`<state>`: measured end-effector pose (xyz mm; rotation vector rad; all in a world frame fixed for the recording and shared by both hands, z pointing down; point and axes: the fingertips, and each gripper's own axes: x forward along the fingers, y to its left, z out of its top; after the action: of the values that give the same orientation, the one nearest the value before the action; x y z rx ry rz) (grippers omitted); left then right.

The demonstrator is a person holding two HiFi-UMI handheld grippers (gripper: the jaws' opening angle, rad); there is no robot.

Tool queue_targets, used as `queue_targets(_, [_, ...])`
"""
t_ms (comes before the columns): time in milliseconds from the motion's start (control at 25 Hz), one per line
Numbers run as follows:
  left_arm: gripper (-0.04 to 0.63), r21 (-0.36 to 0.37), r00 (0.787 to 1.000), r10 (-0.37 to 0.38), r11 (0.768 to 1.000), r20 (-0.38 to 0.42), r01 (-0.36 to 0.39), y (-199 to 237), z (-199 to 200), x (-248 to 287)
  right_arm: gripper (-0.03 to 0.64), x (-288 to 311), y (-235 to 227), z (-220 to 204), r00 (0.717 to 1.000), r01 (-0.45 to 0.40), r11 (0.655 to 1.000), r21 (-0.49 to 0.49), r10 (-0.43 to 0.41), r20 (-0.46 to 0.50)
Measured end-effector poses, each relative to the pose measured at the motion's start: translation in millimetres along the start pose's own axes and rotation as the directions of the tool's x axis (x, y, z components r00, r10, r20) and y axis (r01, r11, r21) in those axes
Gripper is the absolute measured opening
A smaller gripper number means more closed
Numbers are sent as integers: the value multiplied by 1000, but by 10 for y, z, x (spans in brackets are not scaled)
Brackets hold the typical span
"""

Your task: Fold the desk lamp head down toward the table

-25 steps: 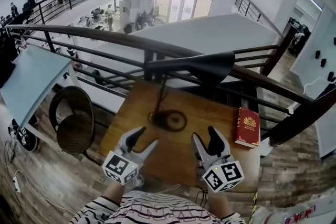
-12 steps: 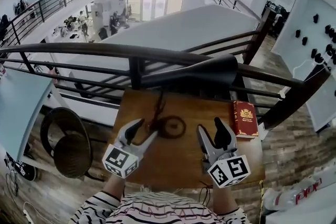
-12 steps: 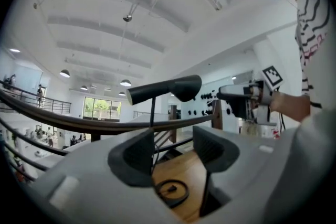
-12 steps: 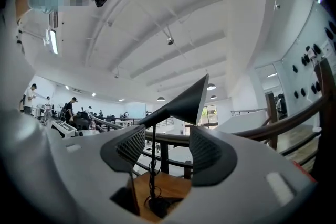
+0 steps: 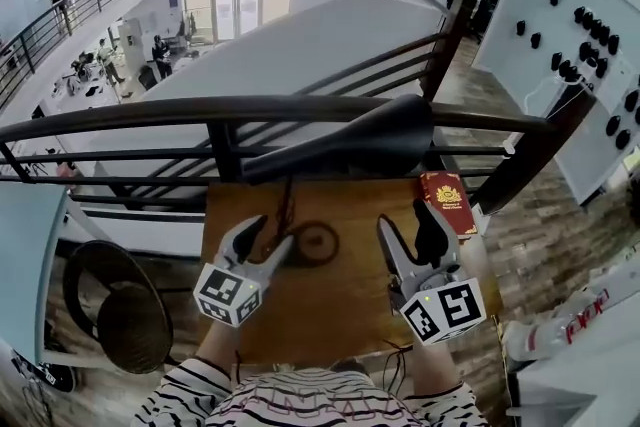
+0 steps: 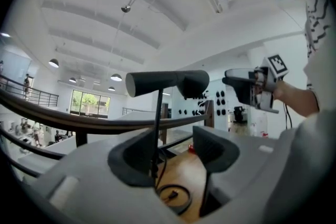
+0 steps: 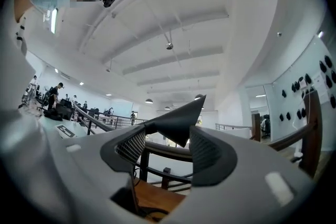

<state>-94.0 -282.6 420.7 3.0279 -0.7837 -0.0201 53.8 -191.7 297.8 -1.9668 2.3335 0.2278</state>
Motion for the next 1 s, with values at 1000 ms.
queue_targets(1000, [229, 2, 985, 171, 985, 11, -171, 244, -21, 999, 249, 993, -1021, 811, 982, -134, 935, -328, 169, 81])
